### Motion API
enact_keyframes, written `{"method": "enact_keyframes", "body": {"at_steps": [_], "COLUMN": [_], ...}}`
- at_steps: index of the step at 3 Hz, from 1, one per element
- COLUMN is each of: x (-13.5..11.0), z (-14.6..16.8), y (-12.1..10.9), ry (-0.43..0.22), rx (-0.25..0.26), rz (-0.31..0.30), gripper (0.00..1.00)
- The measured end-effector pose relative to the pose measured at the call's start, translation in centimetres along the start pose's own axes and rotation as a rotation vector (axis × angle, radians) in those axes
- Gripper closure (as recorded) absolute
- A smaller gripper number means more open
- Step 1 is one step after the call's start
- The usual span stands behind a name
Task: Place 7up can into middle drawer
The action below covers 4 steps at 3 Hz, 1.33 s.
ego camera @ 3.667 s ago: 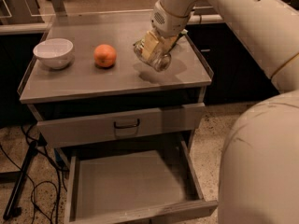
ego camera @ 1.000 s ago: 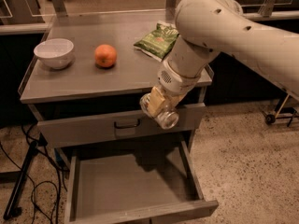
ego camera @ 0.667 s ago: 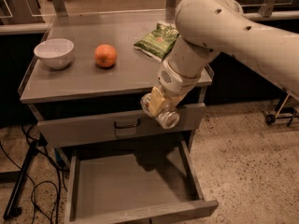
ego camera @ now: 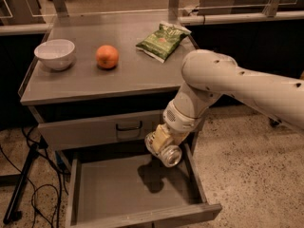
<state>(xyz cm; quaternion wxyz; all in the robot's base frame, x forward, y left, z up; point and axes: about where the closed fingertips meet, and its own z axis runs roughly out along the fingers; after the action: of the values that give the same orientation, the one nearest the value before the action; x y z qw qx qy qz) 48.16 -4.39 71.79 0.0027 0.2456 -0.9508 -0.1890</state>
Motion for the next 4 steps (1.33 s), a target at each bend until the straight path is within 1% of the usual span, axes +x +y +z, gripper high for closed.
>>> {"method": "enact_keyframes", "body": {"at_steps": [1,2,3,4], "x": [0.0,0.8,1.5,1.8], "z": [0.0,3.5,7.2,10.5], "y": [0.0,-0.4,-1.4,-2.2], "ry": [0.000,0.003,-0.006,0.002], "rx": [0.000,-0.035,-0.067,-0.112], "rz": [0.000,0.063,0.135,0.180], "gripper": [1.00,1.00,1.00,1.00]}}
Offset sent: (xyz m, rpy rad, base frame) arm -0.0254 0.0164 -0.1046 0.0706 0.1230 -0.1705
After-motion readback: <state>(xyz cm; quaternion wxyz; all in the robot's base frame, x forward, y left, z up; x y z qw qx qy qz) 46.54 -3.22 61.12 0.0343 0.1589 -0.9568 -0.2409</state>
